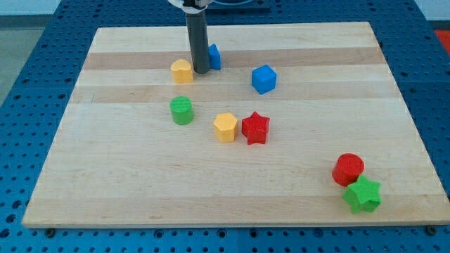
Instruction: Move the green circle towards the yellow heart
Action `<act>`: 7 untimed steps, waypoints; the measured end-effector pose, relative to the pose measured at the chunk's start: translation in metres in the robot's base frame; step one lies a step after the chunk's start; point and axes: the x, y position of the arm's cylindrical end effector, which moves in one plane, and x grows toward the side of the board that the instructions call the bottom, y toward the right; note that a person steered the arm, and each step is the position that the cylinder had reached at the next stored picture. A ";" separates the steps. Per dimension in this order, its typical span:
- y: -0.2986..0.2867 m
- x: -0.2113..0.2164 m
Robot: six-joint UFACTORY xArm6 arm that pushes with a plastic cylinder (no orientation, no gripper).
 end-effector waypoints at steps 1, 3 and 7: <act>0.011 0.022; 0.035 0.026; 0.045 -0.002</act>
